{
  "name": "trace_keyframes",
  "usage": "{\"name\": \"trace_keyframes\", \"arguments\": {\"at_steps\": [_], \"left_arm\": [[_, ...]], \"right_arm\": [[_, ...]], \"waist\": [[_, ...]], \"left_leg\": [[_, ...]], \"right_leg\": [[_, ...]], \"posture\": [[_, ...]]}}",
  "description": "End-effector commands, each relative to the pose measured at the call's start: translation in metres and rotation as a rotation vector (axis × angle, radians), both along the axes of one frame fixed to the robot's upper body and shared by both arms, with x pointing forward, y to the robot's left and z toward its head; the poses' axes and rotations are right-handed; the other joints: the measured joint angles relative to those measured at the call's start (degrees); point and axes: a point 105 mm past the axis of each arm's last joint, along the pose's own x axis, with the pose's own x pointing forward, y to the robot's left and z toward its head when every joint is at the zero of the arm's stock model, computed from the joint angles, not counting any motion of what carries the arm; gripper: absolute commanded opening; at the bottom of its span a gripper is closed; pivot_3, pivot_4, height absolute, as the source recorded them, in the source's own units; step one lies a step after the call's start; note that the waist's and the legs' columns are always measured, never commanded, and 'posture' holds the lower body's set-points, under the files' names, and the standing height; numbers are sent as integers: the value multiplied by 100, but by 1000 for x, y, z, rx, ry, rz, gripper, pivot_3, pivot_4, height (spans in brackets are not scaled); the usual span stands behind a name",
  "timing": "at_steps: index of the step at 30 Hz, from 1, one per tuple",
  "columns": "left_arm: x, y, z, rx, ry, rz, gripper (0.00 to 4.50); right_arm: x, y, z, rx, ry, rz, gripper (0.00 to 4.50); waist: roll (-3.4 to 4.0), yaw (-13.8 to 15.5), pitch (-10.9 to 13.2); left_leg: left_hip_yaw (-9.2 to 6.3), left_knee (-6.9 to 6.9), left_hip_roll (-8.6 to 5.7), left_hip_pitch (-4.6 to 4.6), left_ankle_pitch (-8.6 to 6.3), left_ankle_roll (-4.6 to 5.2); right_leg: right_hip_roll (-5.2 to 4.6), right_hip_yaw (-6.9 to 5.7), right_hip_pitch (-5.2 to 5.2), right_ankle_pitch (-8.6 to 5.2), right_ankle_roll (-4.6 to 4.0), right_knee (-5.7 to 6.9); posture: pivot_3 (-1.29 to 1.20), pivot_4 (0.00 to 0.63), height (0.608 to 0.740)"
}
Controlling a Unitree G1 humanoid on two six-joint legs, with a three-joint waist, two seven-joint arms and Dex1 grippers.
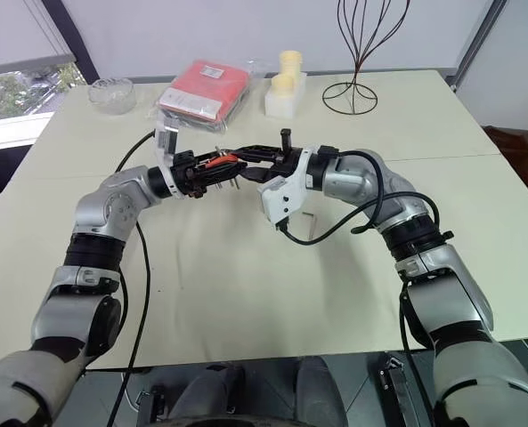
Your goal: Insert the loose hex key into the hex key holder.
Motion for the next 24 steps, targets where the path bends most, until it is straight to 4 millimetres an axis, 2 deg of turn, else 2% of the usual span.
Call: {"name": "trace_keyframes", "arguments": {"at_steps": [1,4,7,13,18,20,22,24], "left_arm": [[-2,2,14,-31,-53,5,2326],[-2,3,16,-46,-55,12,1444],[-1,2,17,-61,-57,19,21],[-2,1,18,-69,-56,16,21],[-1,4,19,-53,-64,28,0],[-1,6,17,-30,-70,29,0],[-4,9,12,16,-83,28,0],[-7,12,6,71,-102,23,0]], "right_arm": [[-5,3,16,60,-40,24,986],[-4,3,17,69,-37,17,986],[-4,3,16,71,-33,15,986],[-5,3,12,80,-12,10,986],[-6,0,6,78,23,-1,3494],[-3,-7,4,67,13,-40,4443],[1,-23,-3,31,45,-114,4443],[5,-42,-9,48,152,-212,4443]], "waist": [[0,-1,0],[0,1,0],[0,2,0],[0,-2,0],[-1,-2,0],[-1,0,0],[0,4,0],[-1,12,0]], "left_leg": [[0,0,0,0,0,0],[0,0,0,0,0,0],[0,2,0,0,0,0],[0,1,0,0,0,0],[0,2,0,0,0,0],[0,2,0,0,0,0],[-1,2,0,0,0,0],[-1,2,-1,0,0,0]], "right_leg": [[0,0,0,0,0,0],[0,0,0,0,0,0],[0,0,1,0,0,0],[0,0,0,0,0,1],[0,0,1,0,1,1],[0,0,1,0,1,1],[0,0,1,0,1,2],[0,0,1,1,1,1]], "posture": [[0,150,740],[0,150,740],[0,150,740],[0,150,740],[0,150,740],[0,150,740],[0,150,740],[0,150,740]]}}
